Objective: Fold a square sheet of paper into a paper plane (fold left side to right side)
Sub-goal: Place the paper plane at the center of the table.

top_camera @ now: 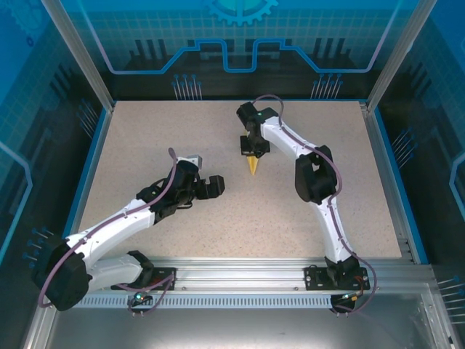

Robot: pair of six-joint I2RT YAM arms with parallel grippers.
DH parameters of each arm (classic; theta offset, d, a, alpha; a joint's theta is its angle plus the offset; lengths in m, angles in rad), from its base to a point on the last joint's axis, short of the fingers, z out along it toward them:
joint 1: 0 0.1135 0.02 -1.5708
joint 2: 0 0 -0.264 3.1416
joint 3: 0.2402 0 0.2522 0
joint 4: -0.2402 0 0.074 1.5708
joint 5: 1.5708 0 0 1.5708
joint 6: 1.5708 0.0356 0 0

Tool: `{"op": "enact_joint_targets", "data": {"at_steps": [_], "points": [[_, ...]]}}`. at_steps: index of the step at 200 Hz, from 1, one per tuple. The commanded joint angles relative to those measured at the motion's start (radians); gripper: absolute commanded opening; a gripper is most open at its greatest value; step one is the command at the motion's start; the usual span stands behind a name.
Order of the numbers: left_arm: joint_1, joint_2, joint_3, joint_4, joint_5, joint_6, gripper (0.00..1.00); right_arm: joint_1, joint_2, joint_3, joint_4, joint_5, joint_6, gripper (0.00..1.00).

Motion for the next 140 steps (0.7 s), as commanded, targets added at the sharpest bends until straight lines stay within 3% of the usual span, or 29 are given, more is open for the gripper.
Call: {"op": "enact_joint_targets", "data": {"at_steps": [1,36,69,117,140], "points": [[-0.003,-0.012,-0.007,-0.019,0.006,0.024,0.98,0.013,0.044,0.038,-0.088,0.016,-0.01,0.06],[-0.002,-0.001,-0.001,-0.018,0.016,0.024,0.99,0.022,0.072,0.048,-0.09,0.015,-0.011,0.09],[-0.002,0.004,0.011,-0.036,0.016,0.029,0.99,0.03,0.063,0.066,-0.107,0.021,-0.027,0.23],[-0.003,-0.01,0.053,-0.082,0.008,0.028,0.98,0.043,-0.065,0.042,-0.134,0.044,-0.057,0.38],[-0.003,-0.01,0.092,-0.133,-0.037,0.015,0.98,0.05,-0.196,-0.008,-0.133,0.052,-0.075,0.48]]}}
